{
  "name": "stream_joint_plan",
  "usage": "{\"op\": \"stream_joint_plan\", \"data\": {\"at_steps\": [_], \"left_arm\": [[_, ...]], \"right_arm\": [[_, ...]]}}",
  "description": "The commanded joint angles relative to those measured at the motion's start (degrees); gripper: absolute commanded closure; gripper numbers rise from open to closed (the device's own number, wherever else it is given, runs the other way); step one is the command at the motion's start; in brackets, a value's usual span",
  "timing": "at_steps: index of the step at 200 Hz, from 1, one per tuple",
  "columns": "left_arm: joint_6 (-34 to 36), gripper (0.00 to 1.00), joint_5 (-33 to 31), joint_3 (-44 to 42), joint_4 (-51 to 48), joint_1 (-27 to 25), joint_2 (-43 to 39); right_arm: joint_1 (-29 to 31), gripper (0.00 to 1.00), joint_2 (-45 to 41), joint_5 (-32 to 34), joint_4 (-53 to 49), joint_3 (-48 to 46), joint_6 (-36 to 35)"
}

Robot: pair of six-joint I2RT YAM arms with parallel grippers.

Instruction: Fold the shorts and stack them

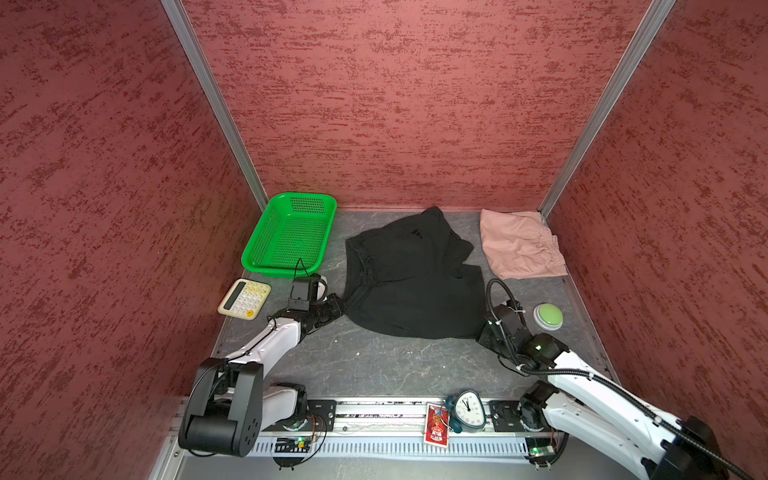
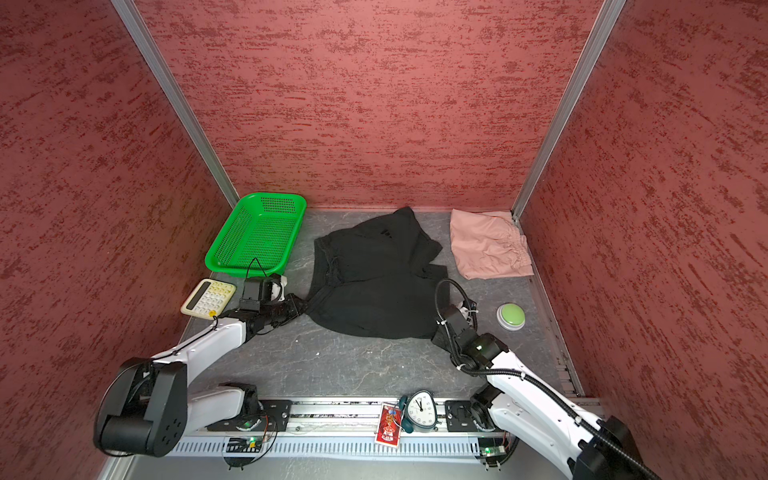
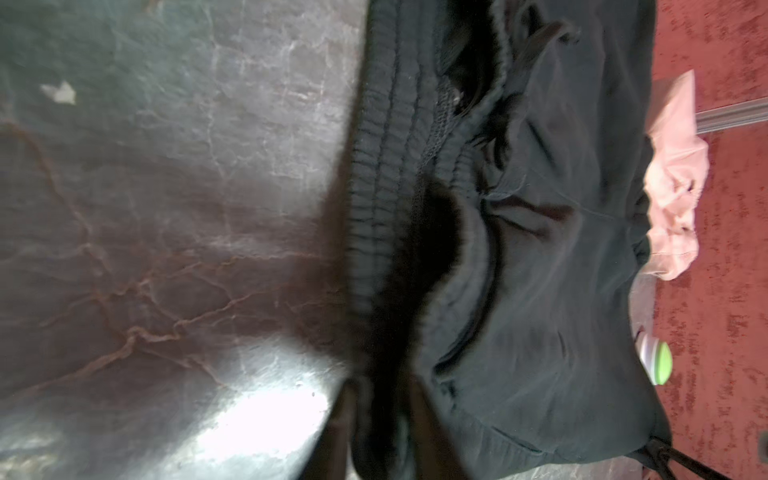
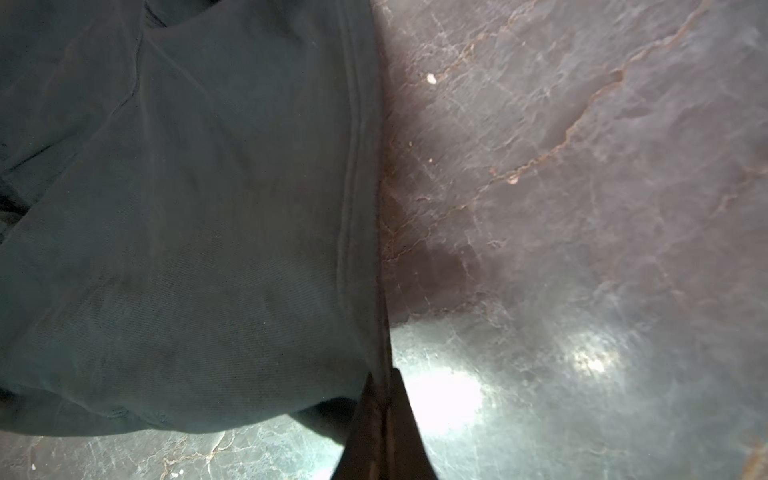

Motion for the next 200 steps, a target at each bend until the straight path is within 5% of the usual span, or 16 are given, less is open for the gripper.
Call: {"op": "stream_joint_plan", "data": {"at_steps": [1, 38, 67, 104, 128, 200], "left_arm": [[1.2, 0.03, -0.6, 2.2, -1.3, -0.7, 2.0], [1.1, 0.03, -1.9, 2.7, -0.4, -3.2, 4.8], [1.3, 0.14, -2.8, 3.5, 0.2, -3.3, 6.5], [2.4, 0.55, -3.3, 4.8, 1.0, -3.3, 7.6], [3.8, 1.00, -3.3, 7.0, -2.1, -3.3, 6.8], [5.3, 1.00, -4.4, 19.1, -27.2, -3.5, -6.6]], "right_arm": [[-0.3, 1.00, 0.0, 1.6, -0.7, 0.5, -0.2], [-0.3, 1.00, 0.0, 1.6, -0.7, 0.5, -0.4], [-0.3, 1.00, 0.0, 1.8, -0.8, 0.6, -0.6], [-0.3, 1.00, -0.9, 2.6, -2.1, 1.1, -0.9], [-0.3, 1.00, -2.6, 4.6, -5.1, 3.6, -2.4], [-0.3, 1.00, -4.9, 9.7, -14.7, 17.7, -6.4]]}}
